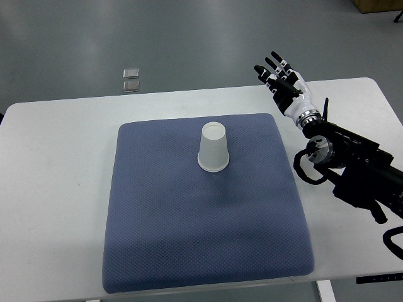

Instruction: Stack paper cups

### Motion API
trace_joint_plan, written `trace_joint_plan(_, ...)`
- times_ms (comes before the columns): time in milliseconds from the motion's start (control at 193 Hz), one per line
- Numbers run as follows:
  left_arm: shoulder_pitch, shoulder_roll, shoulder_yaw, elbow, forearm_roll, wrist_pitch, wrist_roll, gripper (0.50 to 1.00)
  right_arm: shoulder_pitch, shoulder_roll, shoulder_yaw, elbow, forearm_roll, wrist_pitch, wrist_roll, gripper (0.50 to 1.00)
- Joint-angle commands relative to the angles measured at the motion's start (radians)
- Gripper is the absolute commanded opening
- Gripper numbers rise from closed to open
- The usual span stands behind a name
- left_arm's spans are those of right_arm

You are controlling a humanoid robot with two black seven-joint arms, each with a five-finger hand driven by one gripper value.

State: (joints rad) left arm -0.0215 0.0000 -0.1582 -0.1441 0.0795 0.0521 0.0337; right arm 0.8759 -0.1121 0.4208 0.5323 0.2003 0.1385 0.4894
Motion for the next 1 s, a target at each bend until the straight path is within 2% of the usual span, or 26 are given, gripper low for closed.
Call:
trace_joint_plan(0, 0.000, 0.000, -0.001, 0.000, 0.000, 0.000, 0.000, 1.000, 0.000, 0.000, 0.001, 0.002, 0.001, 0.000, 0.000, 0.915)
trace_joint_plan(993, 0.006, 0.000, 0.003, -0.002, 0.002, -0.003, 0.000, 1.000, 0.021, -0.004, 0.000, 0.002, -0.004, -0.002, -0.002, 0.915)
